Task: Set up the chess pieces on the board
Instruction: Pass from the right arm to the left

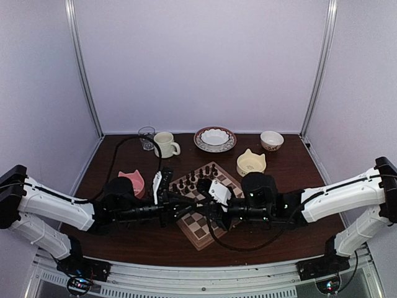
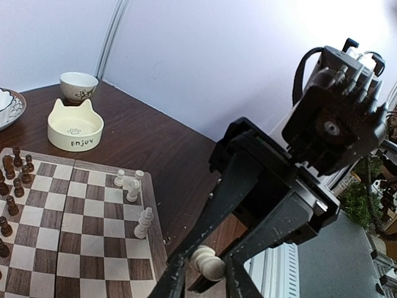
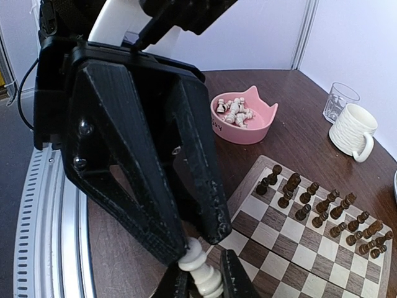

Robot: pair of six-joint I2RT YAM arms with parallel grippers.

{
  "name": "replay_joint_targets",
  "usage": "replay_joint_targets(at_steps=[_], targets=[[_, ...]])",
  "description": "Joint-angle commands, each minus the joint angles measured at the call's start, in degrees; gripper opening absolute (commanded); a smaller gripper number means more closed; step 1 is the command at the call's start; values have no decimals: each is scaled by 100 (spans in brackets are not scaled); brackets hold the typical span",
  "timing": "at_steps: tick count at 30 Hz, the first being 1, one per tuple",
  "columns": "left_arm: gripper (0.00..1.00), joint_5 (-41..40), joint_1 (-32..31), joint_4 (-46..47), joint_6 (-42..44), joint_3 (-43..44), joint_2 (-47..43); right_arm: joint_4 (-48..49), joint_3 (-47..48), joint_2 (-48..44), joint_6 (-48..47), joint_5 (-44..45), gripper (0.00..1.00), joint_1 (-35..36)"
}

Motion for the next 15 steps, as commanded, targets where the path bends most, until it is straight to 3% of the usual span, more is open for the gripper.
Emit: replay_joint_targets(at_steps=[1,6,12,15], targets=[[22,20,-14,143,59,163,69,149,1,-50,143,-53,1,-20],[18,70,-17,-37,59,283,151,188,22,-28,234,-55,2,-26],[22,35,-16,-63,62,291,196,196,35,-6,311,-23,2,-20],[13,14,-11,-83,83,294,187,210,34,-6,333,-22,2,-27]])
